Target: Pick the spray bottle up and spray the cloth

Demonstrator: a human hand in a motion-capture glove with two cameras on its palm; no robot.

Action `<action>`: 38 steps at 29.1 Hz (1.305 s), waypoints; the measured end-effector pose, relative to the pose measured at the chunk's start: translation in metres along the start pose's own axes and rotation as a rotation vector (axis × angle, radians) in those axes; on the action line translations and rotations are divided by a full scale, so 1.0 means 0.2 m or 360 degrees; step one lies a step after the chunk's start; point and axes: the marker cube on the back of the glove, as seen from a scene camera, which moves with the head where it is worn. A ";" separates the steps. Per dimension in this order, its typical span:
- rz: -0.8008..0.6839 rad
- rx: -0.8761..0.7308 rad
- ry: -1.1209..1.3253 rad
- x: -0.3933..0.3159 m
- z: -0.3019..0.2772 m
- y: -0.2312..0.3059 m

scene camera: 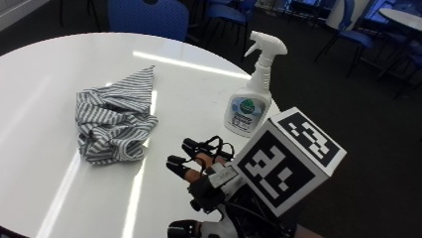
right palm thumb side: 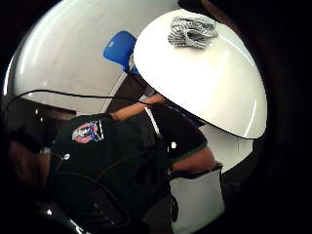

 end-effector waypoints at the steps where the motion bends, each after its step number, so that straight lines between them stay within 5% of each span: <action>1: 0.0000 0.0003 0.0001 0.00 0.00 0.00; 38: 0.0226 0.0364 0.0117 0.28 -0.19 -0.11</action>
